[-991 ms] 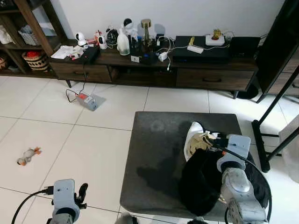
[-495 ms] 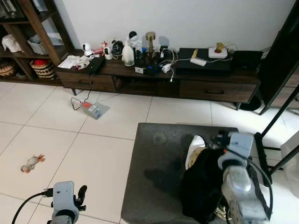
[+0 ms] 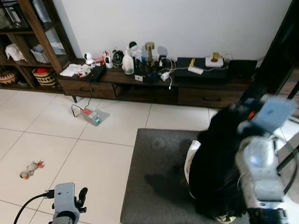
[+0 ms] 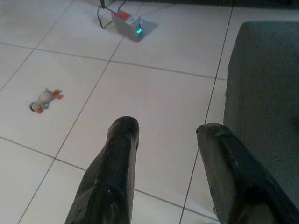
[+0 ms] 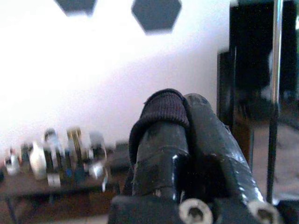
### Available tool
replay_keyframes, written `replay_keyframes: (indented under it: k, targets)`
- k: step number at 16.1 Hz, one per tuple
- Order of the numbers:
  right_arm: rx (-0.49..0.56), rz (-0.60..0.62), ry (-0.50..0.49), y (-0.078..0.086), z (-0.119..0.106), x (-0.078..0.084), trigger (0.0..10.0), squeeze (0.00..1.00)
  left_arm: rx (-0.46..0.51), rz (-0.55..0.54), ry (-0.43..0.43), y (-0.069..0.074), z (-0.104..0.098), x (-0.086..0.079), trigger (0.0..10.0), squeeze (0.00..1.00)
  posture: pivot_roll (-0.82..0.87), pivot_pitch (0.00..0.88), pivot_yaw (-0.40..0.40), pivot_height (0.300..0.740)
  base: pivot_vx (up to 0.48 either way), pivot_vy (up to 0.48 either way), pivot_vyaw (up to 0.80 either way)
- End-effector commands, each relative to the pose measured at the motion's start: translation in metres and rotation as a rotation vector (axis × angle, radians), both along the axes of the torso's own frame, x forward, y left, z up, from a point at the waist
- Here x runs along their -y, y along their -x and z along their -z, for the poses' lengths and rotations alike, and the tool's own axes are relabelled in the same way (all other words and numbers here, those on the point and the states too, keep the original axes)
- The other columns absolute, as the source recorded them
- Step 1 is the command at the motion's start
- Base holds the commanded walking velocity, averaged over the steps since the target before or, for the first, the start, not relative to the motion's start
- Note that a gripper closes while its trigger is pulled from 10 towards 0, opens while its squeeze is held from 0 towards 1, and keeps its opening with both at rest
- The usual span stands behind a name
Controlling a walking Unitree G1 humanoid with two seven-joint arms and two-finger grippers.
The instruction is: Hang hanger
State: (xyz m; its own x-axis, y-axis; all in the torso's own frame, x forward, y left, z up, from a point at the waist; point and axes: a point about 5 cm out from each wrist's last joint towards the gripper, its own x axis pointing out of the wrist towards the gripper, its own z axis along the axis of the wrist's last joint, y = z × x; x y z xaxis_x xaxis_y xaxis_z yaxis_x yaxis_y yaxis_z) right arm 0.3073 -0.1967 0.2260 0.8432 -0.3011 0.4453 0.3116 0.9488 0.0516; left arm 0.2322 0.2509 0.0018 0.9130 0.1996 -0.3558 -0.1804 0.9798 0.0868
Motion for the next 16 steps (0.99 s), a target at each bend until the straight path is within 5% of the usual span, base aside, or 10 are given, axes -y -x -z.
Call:
replay_keyframes:
  k: [1, 3, 6, 9, 11, 16]
  targets:
    - [0.074, 0.003, 0.024, 0.004, -0.021, -0.002, 10.0, 0.00, -0.010, -0.008, 0.003, 0.002, 0.003, -0.002, 10.0, 0.00, 0.06, 0.068, 0.054, 0.740, 0.000, 0.000, 0.00]
    - [0.041, 0.083, -0.031, 0.008, -0.019, 0.017, 10.0, 0.00, -0.009, -0.004, 0.007, 0.002, 0.004, -0.002, 10.0, 0.00, 0.05, 0.064, 0.051, 0.740, 0.000, 0.000, 0.00]
    - [-0.589, 0.226, -0.209, 0.014, 0.114, 0.044, 10.0, 0.00, -0.019, 0.005, 0.013, 0.004, 0.007, 0.001, 10.0, 0.00, 0.06, 0.064, 0.051, 0.740, 0.000, 0.000, 0.00]
    - [-0.794, 0.258, -0.413, 0.037, 0.177, 0.051, 10.0, 0.00, -0.021, 0.008, 0.015, 0.005, 0.008, 0.001, 10.0, 0.00, 0.07, 0.088, 0.060, 0.740, 0.000, 0.000, 0.00]
    - [-0.765, 0.234, -0.396, 0.033, 0.170, 0.048, 10.0, 0.00, -0.022, 0.008, 0.014, 0.006, 0.007, 0.000, 10.0, 0.00, 0.07, 0.098, 0.063, 0.740, 0.000, 0.000, 0.00]
    - [-0.743, -0.168, 0.019, 0.001, 0.150, -0.006, 10.0, 0.00, -0.011, 0.027, 0.006, 0.002, 0.001, -0.002, 10.0, 0.00, 0.08, 0.127, 0.068, 0.740, 0.000, 0.000, 0.00]
